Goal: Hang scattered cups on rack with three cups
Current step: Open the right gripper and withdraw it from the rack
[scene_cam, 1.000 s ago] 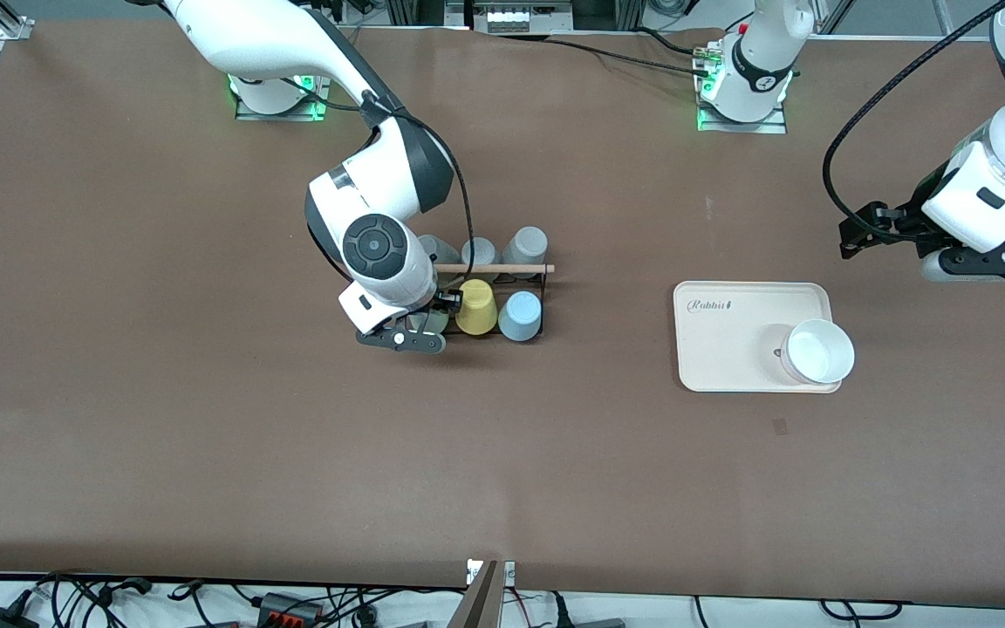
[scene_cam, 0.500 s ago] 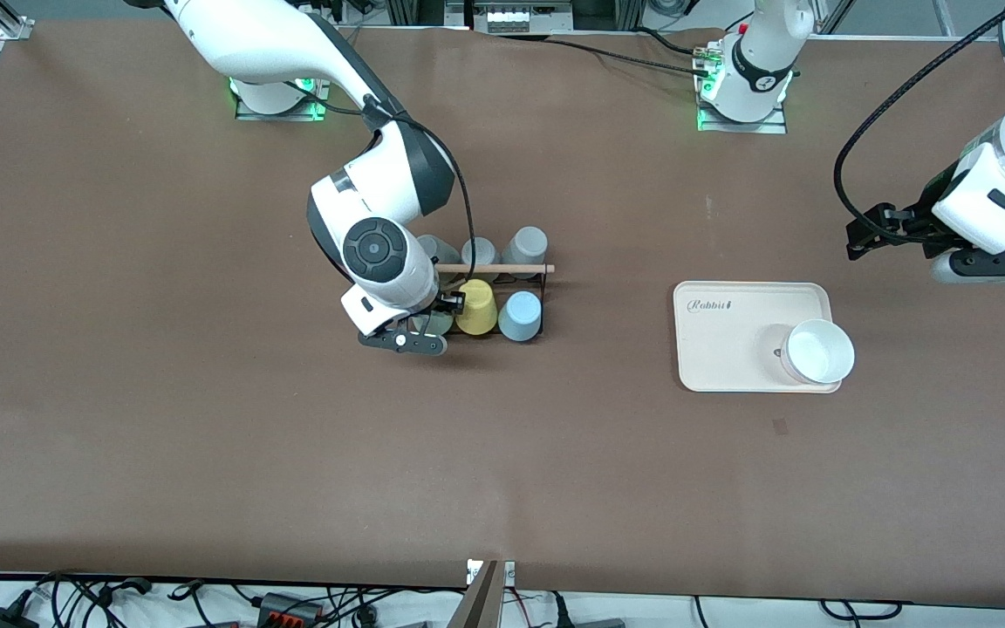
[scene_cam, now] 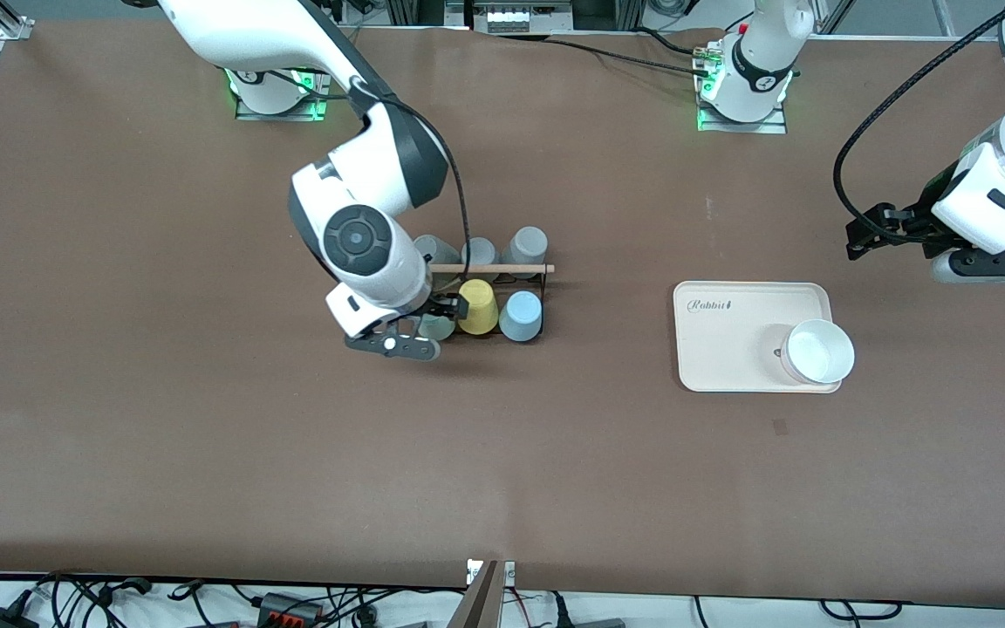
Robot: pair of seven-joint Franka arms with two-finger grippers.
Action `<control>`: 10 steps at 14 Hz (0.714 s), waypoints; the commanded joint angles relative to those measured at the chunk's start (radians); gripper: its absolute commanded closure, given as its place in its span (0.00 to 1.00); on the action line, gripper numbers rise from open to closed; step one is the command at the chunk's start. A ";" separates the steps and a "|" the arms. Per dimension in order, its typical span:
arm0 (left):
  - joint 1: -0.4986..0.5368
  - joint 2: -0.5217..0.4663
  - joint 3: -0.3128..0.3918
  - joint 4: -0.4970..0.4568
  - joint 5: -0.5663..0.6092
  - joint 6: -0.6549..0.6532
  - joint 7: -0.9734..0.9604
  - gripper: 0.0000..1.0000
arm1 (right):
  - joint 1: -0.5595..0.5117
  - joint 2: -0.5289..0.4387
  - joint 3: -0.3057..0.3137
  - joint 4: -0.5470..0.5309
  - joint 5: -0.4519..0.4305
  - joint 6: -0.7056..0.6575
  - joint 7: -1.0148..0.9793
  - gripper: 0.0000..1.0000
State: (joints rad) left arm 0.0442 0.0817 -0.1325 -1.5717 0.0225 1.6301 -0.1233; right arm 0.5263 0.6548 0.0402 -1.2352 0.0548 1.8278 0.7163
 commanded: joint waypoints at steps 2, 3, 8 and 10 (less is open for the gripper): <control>0.013 -0.013 -0.006 -0.005 0.008 -0.003 0.027 0.00 | -0.125 -0.030 0.006 0.094 -0.004 -0.071 -0.064 0.00; 0.013 -0.013 -0.006 -0.007 0.008 -0.003 0.027 0.00 | -0.171 -0.047 0.007 0.092 -0.004 -0.074 -0.107 0.00; 0.014 -0.014 -0.007 -0.010 0.008 -0.001 0.027 0.00 | -0.385 -0.119 0.007 0.092 -0.043 -0.104 -0.380 0.00; 0.014 -0.014 -0.007 -0.010 0.008 -0.001 0.028 0.00 | -0.445 -0.147 0.007 0.089 -0.046 -0.105 -0.448 0.00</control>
State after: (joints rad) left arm 0.0486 0.0817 -0.1324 -1.5724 0.0225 1.6300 -0.1202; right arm 0.1280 0.5407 0.0259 -1.1416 0.0234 1.7428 0.3215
